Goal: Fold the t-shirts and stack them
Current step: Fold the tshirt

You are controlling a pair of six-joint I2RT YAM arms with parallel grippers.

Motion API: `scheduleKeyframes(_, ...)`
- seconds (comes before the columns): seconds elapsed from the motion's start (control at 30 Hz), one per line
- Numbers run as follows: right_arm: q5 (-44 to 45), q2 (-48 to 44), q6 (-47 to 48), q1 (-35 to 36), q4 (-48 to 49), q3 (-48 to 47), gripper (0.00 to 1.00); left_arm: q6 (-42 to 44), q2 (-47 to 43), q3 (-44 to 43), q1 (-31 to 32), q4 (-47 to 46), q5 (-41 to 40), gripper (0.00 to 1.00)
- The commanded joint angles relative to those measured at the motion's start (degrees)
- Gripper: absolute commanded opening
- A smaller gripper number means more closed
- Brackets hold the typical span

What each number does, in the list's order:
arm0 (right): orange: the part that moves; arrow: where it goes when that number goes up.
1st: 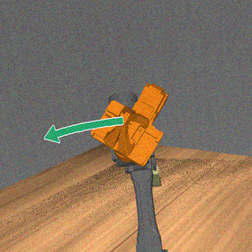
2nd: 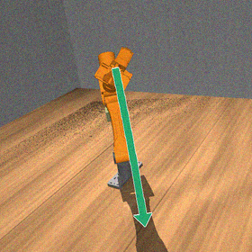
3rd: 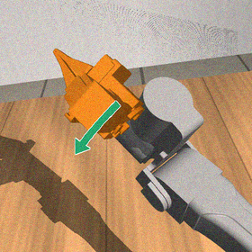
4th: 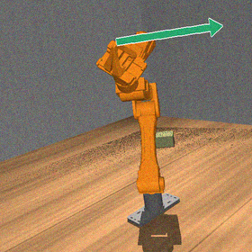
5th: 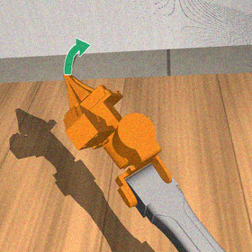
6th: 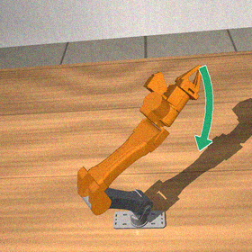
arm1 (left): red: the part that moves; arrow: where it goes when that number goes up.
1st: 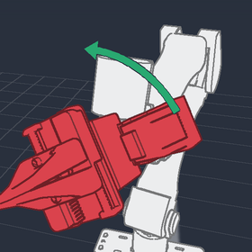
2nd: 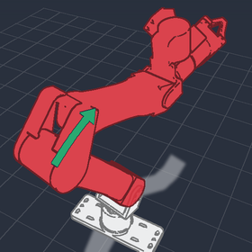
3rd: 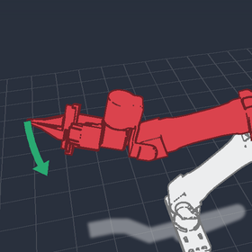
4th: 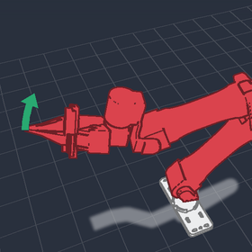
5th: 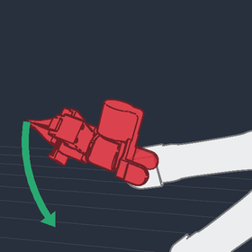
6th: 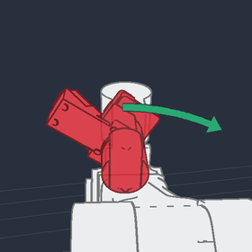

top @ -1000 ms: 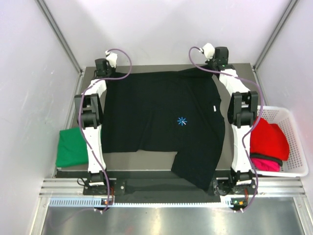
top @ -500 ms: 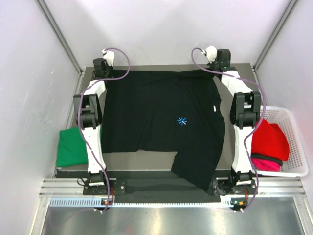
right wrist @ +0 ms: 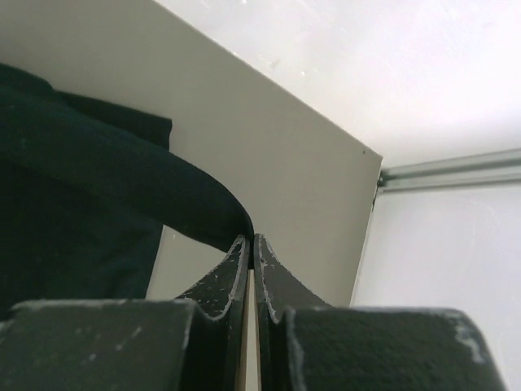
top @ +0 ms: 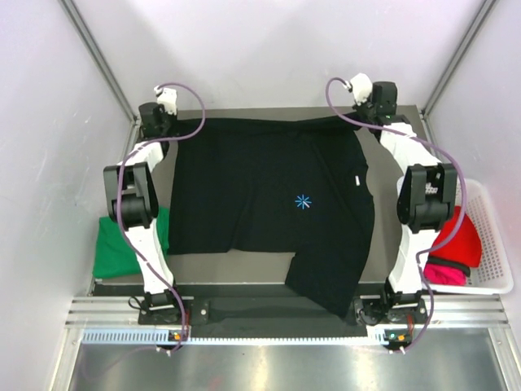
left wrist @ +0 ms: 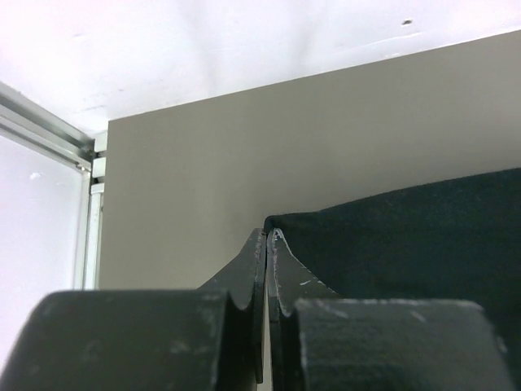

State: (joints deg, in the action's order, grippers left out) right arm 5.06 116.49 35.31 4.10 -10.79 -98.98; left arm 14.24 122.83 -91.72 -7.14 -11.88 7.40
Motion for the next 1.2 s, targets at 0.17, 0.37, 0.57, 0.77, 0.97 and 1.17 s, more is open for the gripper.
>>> scheduleKeyframes(0.17,-0.7,-10.2,-0.9,-0.4,3.0,10.9,0.00,1.8,-9.8,10.7,-2.3,-6.6,3.6,0.00)
scheduleKeyframes(0.37,-1.1,-15.1,-1.4,-0.5,4.2,18.4,0.00,2.7,-12.5,15.9,-3.7,-7.9,4.3,0.00)
scheduleKeyframes(0.57,-1.9,-18.5,-2.0,-0.4,5.2,24.2,0.00,3.7,-14.5,20.4,-4.4,-8.0,5.7,0.00)
scheduleKeyframes(0.77,-1.9,-18.9,-2.7,-0.5,6.2,27.3,0.00,4.4,-15.9,23.1,-4.5,-6.6,6.8,0.00)
scheduleKeyframes(0.97,-1.5,-20.4,-3.3,-0.8,6.9,29.2,0.00,6.1,-18.6,25.7,-4.5,-4.1,9.2,0.00)
scheduleKeyframes(1.17,-2.1,-21.5,-3.6,-0.8,7.0,31.8,0.00,7.7,-19.1,28.3,-4.5,-1.0,8.8,0.00)
